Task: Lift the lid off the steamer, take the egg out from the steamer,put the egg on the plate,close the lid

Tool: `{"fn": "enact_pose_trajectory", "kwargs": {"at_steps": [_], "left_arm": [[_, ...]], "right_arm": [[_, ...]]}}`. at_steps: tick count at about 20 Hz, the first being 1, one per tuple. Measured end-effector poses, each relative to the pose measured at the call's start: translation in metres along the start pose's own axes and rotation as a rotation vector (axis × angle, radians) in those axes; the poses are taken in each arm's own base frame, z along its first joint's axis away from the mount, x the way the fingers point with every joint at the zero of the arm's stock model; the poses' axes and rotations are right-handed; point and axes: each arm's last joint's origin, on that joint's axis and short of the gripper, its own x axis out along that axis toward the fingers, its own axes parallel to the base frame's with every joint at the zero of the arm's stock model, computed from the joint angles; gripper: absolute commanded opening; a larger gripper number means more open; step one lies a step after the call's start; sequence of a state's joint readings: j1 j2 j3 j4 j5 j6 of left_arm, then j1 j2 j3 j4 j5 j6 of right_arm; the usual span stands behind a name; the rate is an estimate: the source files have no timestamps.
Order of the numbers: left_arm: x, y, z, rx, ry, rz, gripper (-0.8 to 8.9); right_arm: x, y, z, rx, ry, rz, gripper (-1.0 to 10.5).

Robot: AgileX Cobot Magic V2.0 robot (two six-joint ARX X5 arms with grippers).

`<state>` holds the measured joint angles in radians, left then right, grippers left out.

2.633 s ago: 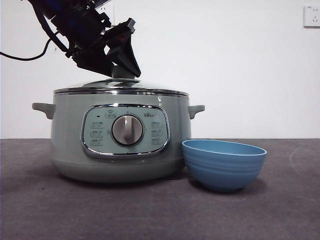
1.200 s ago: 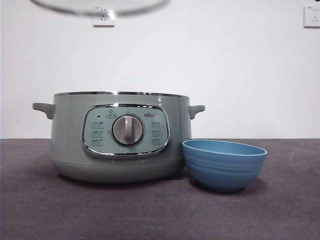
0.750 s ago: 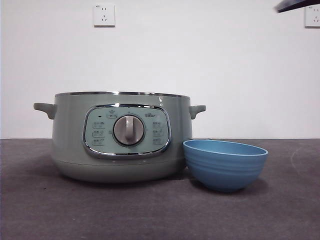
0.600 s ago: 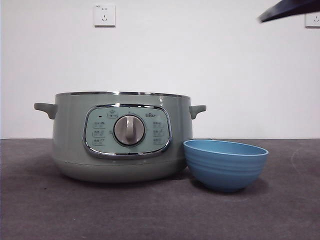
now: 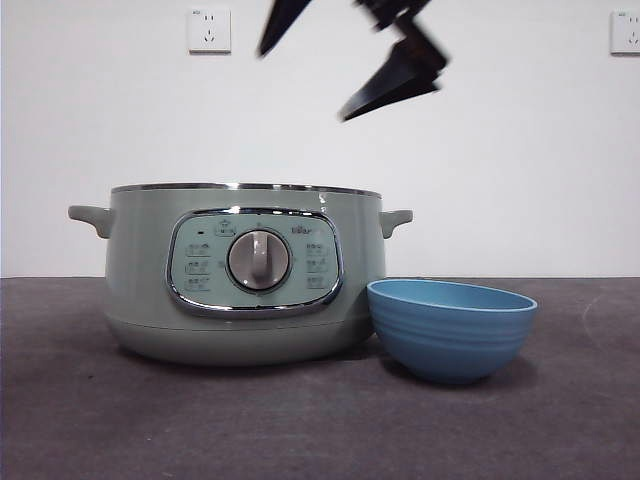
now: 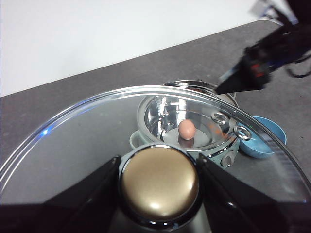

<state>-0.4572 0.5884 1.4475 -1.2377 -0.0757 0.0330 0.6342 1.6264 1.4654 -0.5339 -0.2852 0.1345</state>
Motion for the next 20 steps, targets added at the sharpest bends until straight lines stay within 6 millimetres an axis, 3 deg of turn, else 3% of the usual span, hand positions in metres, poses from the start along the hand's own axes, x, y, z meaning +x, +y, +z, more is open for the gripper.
{"fn": "enact_pose_trajectory", "kwargs": {"at_steps": [5, 9, 20], "left_arm": [[-0.006, 0.0, -0.006, 0.001, 0.016, -0.001, -0.08], [-0.006, 0.0, -0.006, 0.001, 0.019, -0.001, -0.08], [-0.006, 0.0, -0.008, 0.003, 0.038, -0.005, -0.08]], "right_arm": [[0.06, 0.002, 0.011, -0.014, 0.061, -0.029, 5.6], [0.095, -0.005, 0.004, -0.01, 0.099, -0.06, 5.6], [0.129, -0.018, -0.011, -0.012, 0.145, -0.116, 5.3]]}}
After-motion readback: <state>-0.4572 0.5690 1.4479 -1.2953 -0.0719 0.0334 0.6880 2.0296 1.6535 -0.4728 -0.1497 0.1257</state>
